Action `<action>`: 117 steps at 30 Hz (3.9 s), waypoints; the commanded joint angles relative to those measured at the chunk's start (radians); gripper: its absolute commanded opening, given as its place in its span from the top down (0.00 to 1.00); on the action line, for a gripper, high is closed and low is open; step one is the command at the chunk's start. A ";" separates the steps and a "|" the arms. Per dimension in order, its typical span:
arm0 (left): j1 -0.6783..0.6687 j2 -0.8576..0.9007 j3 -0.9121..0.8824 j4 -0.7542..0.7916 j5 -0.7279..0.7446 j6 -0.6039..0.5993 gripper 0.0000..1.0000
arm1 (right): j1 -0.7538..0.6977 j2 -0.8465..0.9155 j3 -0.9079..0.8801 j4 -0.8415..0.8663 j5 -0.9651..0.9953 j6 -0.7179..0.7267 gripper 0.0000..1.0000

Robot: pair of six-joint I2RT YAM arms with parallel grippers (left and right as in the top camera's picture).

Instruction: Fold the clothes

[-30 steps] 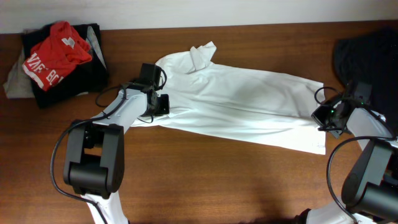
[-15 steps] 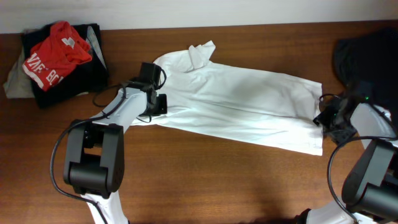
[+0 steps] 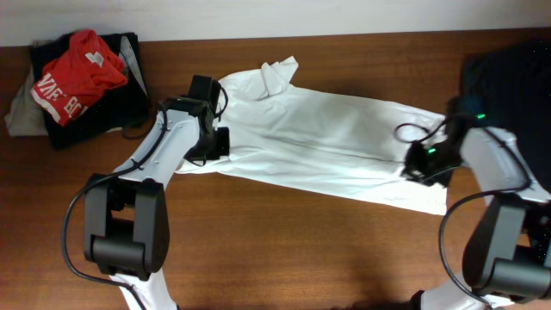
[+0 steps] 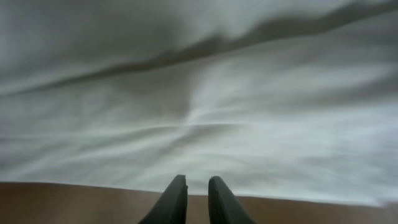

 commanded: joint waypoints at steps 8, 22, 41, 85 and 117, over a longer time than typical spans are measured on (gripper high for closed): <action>0.054 0.119 0.005 -0.002 -0.054 0.008 0.97 | 0.063 -0.004 -0.174 0.166 0.034 0.089 0.84; 0.189 0.205 0.005 -0.102 -0.049 -0.106 0.99 | 0.063 0.003 -0.227 0.140 0.188 0.241 0.96; 0.215 -0.064 0.004 -0.385 -0.037 -0.210 0.99 | 0.018 -0.113 -0.224 -0.052 0.362 0.369 0.96; 0.162 -0.147 0.005 -0.185 0.023 -0.142 0.01 | 0.092 -0.194 -0.228 0.075 0.022 0.171 0.50; 0.162 -0.147 0.005 -0.185 0.023 -0.142 0.01 | 0.090 -0.003 -0.254 0.068 0.288 0.255 0.96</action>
